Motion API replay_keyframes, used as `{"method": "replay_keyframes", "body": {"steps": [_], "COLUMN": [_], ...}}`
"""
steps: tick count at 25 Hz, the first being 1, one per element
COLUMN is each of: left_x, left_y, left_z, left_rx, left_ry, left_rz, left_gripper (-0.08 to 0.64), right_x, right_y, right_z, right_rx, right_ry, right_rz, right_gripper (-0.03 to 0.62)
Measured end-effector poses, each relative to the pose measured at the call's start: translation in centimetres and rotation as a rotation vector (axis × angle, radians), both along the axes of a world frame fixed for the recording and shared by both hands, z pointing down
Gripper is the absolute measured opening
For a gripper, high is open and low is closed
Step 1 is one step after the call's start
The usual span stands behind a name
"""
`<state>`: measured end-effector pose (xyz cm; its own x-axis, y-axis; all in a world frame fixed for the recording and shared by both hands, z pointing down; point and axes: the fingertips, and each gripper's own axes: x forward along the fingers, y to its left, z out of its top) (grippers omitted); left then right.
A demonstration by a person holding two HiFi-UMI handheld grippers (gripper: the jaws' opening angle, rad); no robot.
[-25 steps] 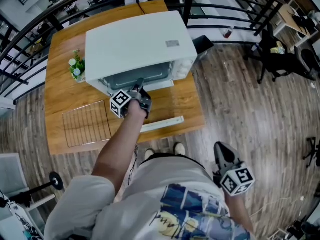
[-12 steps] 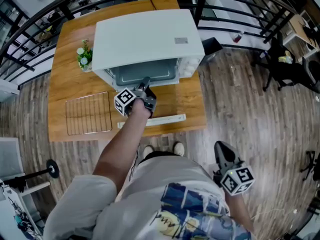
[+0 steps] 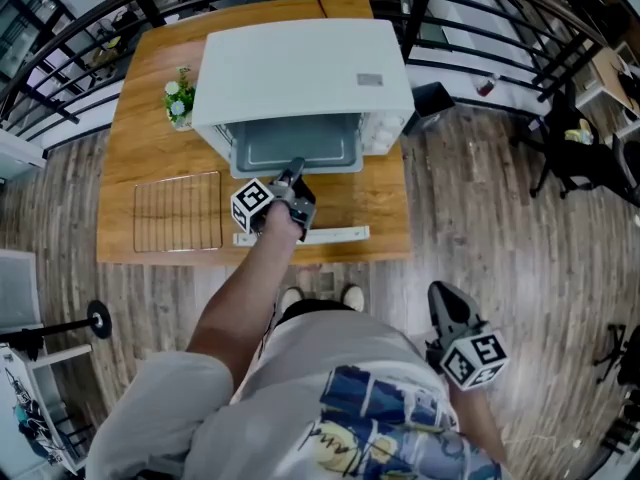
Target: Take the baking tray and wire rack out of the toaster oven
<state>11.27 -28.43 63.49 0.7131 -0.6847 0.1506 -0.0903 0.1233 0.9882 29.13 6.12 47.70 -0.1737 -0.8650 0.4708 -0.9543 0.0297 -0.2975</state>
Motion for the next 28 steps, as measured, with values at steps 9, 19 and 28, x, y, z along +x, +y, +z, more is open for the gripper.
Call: {"method": "replay_keyframes", "body": {"steps": [9,19,28], "left_x": [-0.5,-1.1,-1.7], "left_y": [2.1,4.7,7.0], "left_z": [-0.1,-0.5,-1.0], "left_rx": [-0.007,-0.024,-0.033], "left_ry": [0.003,0.021,0.045], "left_rz": [-0.022,-0.037,-0.036], "left_gripper": [0.075,0.074,0.074], "right_x": [0.5,1.0,0.7], "right_y": [0.0,0.4,0.1], "right_z": [0.0,0.5,0.5], "right_rx": [0.009,0.011,0.011], "right_ry": [-0.009,-0.026,-0.037], "right_rz": [-0.064,-0.123,-0.186], "right_gripper": [0.002,0.002,0.002]}}
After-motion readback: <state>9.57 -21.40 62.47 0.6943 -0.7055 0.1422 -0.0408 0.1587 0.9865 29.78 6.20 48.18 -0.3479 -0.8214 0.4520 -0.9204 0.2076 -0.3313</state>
